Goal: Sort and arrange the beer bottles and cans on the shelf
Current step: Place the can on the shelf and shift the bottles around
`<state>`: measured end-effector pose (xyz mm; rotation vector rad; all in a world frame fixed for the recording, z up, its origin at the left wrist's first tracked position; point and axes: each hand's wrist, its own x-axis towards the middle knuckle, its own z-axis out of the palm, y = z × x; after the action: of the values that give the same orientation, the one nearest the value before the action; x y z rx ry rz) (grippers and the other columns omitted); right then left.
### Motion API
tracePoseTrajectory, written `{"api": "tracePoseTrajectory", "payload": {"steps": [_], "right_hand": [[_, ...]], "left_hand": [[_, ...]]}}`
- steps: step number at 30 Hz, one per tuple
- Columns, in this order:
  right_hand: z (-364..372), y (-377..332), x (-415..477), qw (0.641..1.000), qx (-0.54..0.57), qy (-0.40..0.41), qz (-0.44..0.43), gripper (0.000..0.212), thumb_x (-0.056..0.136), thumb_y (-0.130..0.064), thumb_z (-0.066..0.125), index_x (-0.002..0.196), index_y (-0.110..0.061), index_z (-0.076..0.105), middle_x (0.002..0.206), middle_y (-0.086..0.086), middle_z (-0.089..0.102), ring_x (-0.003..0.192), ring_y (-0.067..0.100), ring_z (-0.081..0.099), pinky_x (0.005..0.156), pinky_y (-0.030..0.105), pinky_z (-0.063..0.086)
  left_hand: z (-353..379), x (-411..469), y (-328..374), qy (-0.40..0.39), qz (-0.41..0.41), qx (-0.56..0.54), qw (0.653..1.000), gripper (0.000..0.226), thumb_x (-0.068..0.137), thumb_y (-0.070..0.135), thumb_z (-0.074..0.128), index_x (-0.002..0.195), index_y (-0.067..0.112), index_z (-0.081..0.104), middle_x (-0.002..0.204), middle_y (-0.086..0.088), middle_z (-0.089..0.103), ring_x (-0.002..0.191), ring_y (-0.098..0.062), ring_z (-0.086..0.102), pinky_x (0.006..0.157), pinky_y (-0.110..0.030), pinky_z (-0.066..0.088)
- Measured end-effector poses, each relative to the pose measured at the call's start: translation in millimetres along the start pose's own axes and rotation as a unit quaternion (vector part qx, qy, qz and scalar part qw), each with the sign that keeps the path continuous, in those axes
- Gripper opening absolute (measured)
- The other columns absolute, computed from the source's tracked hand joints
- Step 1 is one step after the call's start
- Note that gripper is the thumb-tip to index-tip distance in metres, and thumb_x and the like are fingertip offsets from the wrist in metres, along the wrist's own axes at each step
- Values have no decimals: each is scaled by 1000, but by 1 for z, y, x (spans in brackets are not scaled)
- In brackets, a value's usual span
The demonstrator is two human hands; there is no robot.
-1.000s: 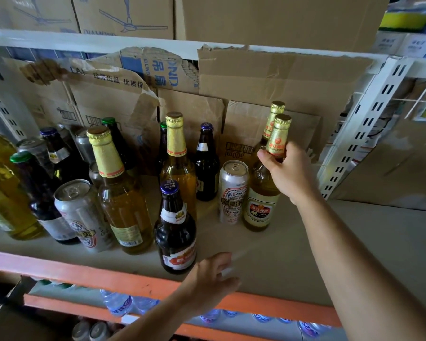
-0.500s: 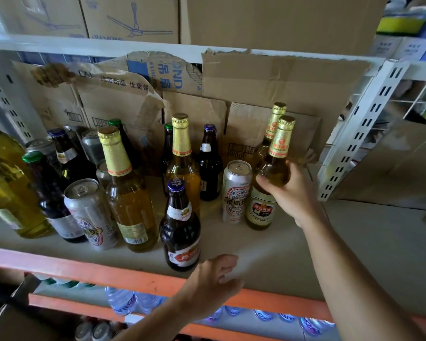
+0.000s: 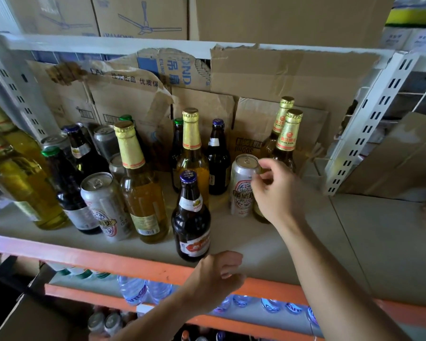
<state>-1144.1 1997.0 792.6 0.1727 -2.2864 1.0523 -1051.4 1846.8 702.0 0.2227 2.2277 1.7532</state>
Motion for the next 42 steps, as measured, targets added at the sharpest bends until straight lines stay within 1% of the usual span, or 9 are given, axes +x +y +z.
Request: {"api": "tracePoseTrajectory", "payload": {"steps": [4, 8, 13, 17, 20, 28, 34, 37, 42], "right_hand": [[20, -17, 22, 980, -117, -163, 17, 66, 91, -16, 62, 150, -14, 32, 156, 13, 30, 131, 31, 49, 102, 37, 43], [34, -16, 38, 946, -198, -243, 82, 74, 96, -24, 55, 155, -19, 10, 160, 15, 18, 138, 39, 38, 105, 45, 41], [38, -24, 40, 939, -250, -221, 88, 75, 88, -36, 68, 149, -15, 29, 147, 16, 37, 126, 41, 48, 94, 47, 47], [38, -32, 31, 937, -273, -211, 53, 67, 74, -55, 75, 123, -15, 52, 126, 11, 47, 103, 37, 59, 74, 42, 51], [41, -31, 19, 941, -270, -197, 39, 62, 74, -61, 72, 117, -22, 50, 117, 6, 58, 98, 35, 62, 71, 40, 52], [8, -30, 6, 983, -134, -93, 81, 49, 60, -64, 75, 76, -20, 62, 70, -5, 67, 69, 23, 62, 57, 37, 52], [-31, -48, 5, 984, -123, -95, 83, 55, 55, -69, 68, 63, -15, 68, 54, 2, 60, 57, 21, 59, 51, 34, 44], [-45, -50, 3, 985, -85, -123, 83, 48, 59, -64, 75, 63, -16, 72, 53, 3, 62, 57, 19, 60, 51, 32, 40], [-50, -52, -2, 984, -7, -134, 117, 56, 52, -70, 71, 54, -14, 69, 44, 1, 56, 49, 16, 52, 51, 27, 36]], "left_hand": [[-8, -11, -2, -21, 5, 1, 1000, 32, 73, 24, 60, 104, 16, 66, 100, 4, 69, 102, 3, 65, 89, -20, 51], [-25, -27, -6, -22, 12, 33, 999, 33, 74, 23, 60, 100, 6, 69, 99, -4, 72, 97, -7, 68, 88, -25, 52], [-46, -40, -10, -15, 27, 62, 998, 22, 80, 12, 60, 95, -1, 68, 88, 0, 67, 82, -1, 60, 79, -22, 51], [-55, -41, -9, -12, 34, 79, 996, 12, 87, 11, 61, 94, 9, 70, 83, 6, 65, 77, 5, 57, 78, -20, 49], [-58, -41, -6, -24, 42, 88, 995, 8, 83, 20, 61, 85, 19, 68, 74, 8, 60, 73, 5, 54, 74, -19, 46], [-62, -41, -7, -11, 11, 37, 999, 33, 78, 22, 66, 108, 8, 65, 95, 0, 69, 86, -5, 66, 83, -21, 53], [-44, -33, 5, -19, -2, 30, 999, 89, 54, 55, 69, 133, 22, 47, 126, 5, 58, 117, -5, 57, 98, -27, 50], [-34, -28, 15, -34, 15, 19, 999, 67, 62, 43, 82, 119, 39, 47, 114, 23, 61, 111, 2, 57, 96, -25, 50], [-26, -23, 30, -20, 60, 22, 998, 54, 63, 32, 89, 107, 23, 58, 96, 0, 71, 83, -8, 64, 84, -40, 57]]}}
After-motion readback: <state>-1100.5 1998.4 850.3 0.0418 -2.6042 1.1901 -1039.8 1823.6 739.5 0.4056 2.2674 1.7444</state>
